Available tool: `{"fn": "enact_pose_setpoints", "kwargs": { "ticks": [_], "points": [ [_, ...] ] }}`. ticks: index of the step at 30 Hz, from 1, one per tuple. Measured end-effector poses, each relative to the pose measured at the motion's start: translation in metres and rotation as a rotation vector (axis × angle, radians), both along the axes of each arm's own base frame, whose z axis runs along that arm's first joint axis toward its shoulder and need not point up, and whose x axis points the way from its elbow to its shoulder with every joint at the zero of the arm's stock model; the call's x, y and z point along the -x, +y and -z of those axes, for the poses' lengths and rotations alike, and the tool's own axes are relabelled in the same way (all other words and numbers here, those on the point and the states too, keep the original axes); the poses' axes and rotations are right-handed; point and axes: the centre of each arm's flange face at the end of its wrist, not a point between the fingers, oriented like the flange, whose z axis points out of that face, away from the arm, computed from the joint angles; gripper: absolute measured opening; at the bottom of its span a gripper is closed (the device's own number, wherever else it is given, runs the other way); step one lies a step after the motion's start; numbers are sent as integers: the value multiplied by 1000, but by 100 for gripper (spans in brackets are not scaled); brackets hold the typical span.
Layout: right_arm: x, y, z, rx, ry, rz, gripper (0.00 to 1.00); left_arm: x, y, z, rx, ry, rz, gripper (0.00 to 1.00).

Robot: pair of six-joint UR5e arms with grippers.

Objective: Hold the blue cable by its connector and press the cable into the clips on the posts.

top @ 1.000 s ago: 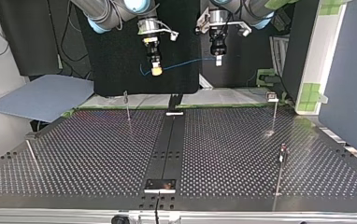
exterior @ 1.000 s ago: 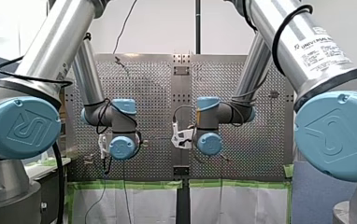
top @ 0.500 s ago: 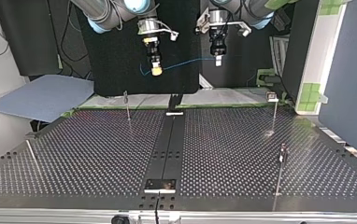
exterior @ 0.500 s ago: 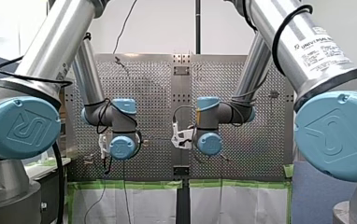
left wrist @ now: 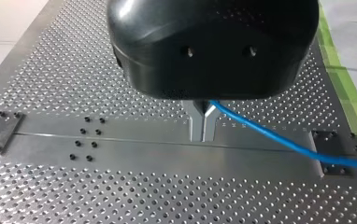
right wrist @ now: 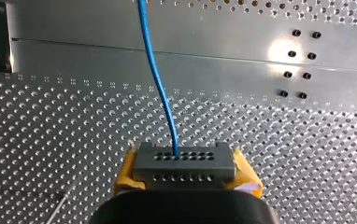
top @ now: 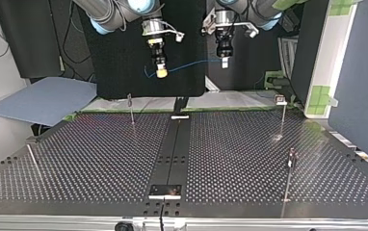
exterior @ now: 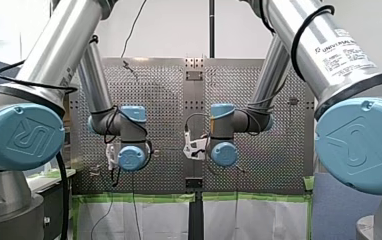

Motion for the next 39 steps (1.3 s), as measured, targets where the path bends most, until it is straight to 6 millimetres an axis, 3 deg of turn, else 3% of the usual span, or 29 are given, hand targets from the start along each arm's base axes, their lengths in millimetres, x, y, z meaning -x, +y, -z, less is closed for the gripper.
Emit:
{"fn": "enact_pose_setpoints", "kwargs": {
  "ticks": [12,17,22,27,39],
  "points": [
    [9,14,51,-103,133,-31,2,14,-23,12,-66,62,6,0],
    [13,19,72,-138,169,-32,2,21,-23,14,-90,92,12,0],
    [15,21,80,-151,181,-32,2,25,-21,17,-115,124,13,0],
    [13,18,77,-141,176,-28,2,20,-19,12,-115,129,-10,0],
    [1,-9,17,-96,35,61,2,-14,-25,-40,-12,62,-100,0]
  ]
}}
